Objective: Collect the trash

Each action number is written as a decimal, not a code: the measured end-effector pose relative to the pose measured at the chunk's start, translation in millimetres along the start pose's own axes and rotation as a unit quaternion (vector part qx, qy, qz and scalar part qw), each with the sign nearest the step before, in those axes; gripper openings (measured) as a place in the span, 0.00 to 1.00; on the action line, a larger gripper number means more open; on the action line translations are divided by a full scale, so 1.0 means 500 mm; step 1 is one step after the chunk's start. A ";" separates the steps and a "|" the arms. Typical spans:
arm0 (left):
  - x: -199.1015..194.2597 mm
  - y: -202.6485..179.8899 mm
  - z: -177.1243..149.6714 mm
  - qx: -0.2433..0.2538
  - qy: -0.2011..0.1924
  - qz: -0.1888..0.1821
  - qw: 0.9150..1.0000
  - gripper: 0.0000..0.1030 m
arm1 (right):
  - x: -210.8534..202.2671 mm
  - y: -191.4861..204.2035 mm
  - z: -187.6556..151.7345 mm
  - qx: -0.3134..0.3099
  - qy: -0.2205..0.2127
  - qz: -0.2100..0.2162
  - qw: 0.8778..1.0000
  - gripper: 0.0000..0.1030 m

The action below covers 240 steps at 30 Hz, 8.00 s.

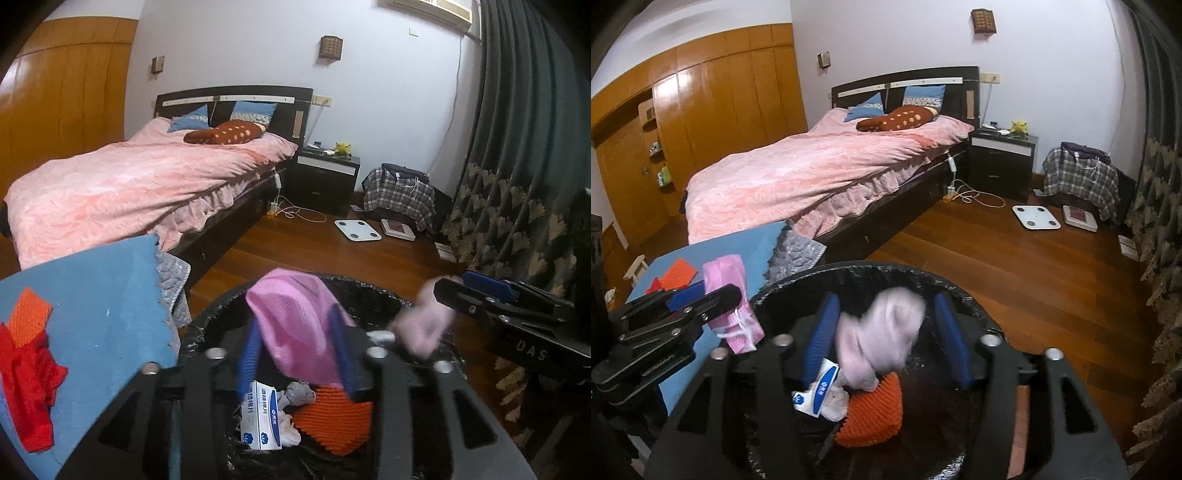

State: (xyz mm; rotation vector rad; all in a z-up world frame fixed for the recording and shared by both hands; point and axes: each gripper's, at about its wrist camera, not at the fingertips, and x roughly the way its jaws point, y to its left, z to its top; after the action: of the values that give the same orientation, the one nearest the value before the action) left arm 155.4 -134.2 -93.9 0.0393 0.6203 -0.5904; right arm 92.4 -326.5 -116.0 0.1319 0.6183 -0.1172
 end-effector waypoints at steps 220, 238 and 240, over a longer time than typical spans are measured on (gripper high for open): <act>-0.330 0.541 -0.236 -0.163 0.005 0.212 0.964 0.29 | 0.208 0.621 -0.025 -0.138 0.103 0.216 0.961 0.07; -0.300 0.400 -0.084 -0.118 -0.046 0.174 0.977 0.29 | 0.068 0.480 0.061 -0.101 0.040 0.200 0.974 0.07; -0.290 0.381 -0.072 -0.112 -0.048 0.168 0.978 0.29 | 0.056 0.455 0.069 -0.094 0.034 0.193 0.976 0.07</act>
State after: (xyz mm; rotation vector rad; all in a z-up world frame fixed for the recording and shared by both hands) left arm 142.4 106.3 -68.5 -0.0944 0.5682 -0.1920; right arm 168.4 -110.1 -84.5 0.0702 0.6578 0.3231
